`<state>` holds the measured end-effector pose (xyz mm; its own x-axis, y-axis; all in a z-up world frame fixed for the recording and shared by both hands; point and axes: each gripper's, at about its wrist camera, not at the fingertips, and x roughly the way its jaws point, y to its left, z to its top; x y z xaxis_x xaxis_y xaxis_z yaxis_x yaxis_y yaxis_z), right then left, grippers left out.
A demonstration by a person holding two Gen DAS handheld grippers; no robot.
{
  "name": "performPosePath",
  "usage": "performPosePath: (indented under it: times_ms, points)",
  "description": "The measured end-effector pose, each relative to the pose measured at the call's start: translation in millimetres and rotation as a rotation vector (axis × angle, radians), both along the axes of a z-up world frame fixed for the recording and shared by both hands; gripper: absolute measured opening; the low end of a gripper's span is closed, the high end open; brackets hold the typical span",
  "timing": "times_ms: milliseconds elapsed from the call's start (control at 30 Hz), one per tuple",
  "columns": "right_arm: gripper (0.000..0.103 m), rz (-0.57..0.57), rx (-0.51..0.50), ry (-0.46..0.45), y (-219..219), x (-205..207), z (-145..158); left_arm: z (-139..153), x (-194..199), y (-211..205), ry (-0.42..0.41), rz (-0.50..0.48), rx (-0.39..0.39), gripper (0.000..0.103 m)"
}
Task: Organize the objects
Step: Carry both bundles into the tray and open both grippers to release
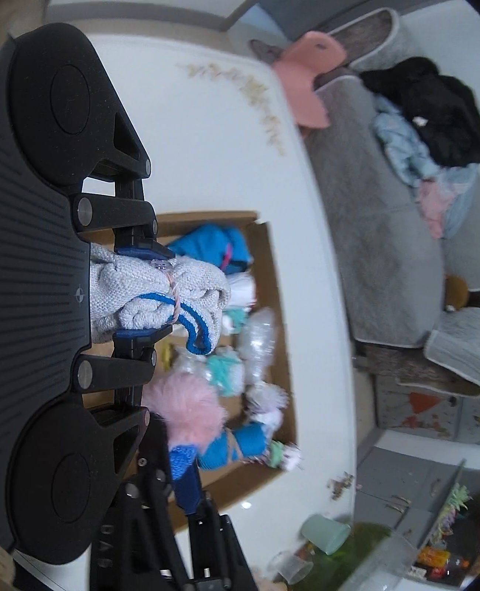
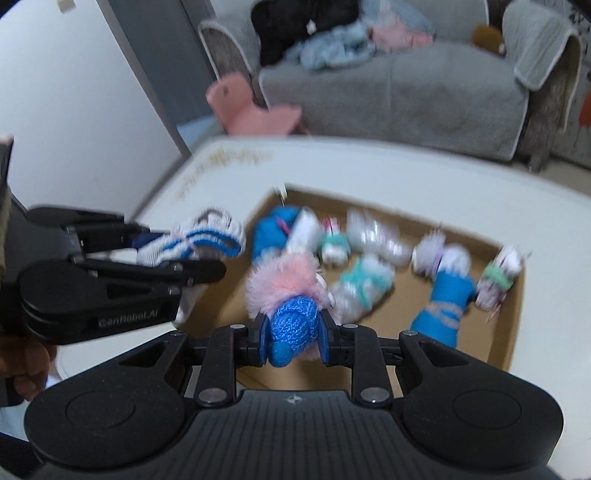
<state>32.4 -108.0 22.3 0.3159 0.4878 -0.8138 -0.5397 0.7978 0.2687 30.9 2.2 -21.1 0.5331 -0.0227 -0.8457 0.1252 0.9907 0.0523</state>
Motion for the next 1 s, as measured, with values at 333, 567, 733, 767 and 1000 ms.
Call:
performPosePath:
  times_ms: [333,567,733,767,1000]
  points:
    - [0.023,0.014,-0.037,0.079,13.6,2.0,-25.1,-49.1,11.4,7.3,0.115,0.014,0.020,0.039]
    - [0.022,0.018,-0.049,0.081,27.5,11.8,-38.0,-57.3,16.2,7.9,0.119,0.018,0.034,0.039]
    - [0.021,0.024,-0.069,0.093,29.7,10.4,-47.4,-63.8,13.6,5.0,0.132,0.009,0.057,0.039]
    - [0.021,0.026,-0.071,0.094,30.4,9.9,-49.0,-65.0,13.1,4.9,0.133,0.009,0.059,0.039]
    - [0.020,0.038,-0.086,0.089,34.6,8.7,-56.6,-70.1,10.3,2.5,0.135,0.005,0.090,0.040]
